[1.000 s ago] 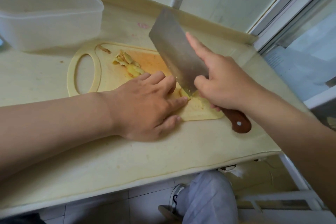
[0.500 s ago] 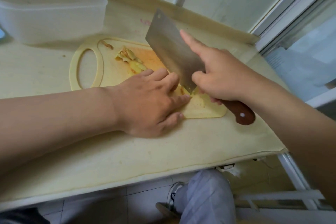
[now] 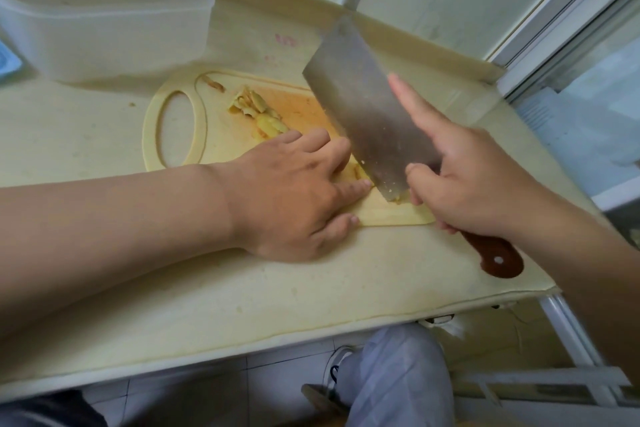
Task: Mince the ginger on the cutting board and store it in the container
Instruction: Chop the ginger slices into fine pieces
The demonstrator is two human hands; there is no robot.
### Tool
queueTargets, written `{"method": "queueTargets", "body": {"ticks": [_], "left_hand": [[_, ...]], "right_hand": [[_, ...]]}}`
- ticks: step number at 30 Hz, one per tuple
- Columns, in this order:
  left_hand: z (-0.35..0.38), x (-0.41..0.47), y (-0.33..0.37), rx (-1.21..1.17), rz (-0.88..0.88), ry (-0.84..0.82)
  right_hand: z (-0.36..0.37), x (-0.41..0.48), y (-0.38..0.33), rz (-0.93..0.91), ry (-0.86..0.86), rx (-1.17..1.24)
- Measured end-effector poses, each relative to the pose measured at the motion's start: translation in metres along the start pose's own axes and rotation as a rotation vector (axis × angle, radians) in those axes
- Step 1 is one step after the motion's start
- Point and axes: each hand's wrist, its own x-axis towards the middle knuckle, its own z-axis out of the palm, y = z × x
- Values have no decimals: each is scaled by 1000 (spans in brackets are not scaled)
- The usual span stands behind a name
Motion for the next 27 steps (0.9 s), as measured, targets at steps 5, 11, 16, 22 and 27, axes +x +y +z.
{"method": "queueTargets", "body": {"ticks": [5, 11, 16, 22, 27], "left_hand": [[-2, 0, 0, 9, -3, -24], [-4, -1, 1, 13, -6, -40], [-1, -1, 0, 9, -4, -18], [-1, -1, 1, 13, 6, 5], [-1, -1, 0, 9, 18, 21]], "right_hand": [[-1, 40, -15, -20, -73, -72], [10, 21, -7, -44, 89, 8], [12, -17, 3, 27, 115, 102], [0, -1, 2, -4, -6, 8], [-3, 35, -13, -11, -96, -92]]}}
